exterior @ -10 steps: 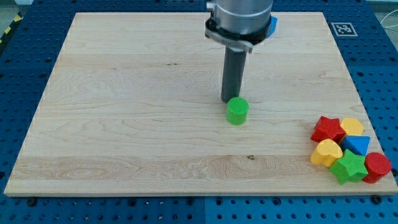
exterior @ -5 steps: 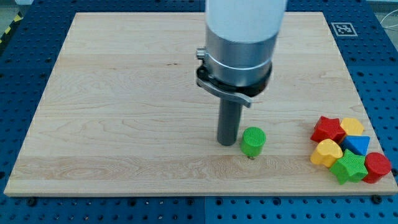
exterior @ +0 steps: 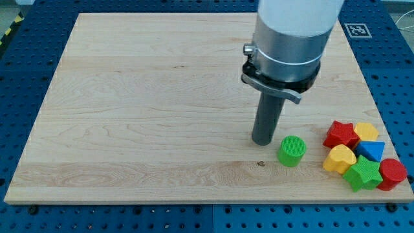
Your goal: Push the green circle to the yellow heart
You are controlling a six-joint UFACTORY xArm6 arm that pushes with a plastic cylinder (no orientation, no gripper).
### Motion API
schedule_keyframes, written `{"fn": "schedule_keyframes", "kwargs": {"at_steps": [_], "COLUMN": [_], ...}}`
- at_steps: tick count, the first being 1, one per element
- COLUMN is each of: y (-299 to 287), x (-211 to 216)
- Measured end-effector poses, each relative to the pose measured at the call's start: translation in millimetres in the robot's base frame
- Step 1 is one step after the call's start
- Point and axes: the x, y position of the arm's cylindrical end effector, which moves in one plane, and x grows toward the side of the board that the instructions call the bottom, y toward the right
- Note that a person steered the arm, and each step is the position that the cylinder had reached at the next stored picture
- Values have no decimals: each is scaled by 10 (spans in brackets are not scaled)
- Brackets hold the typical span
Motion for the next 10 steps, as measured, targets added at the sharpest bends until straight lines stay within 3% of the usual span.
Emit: {"fn": "schedule_keyframes", "kwargs": {"at_steps": [3,5,10], "y": [290,-79,537], "x": [634,644,802]}}
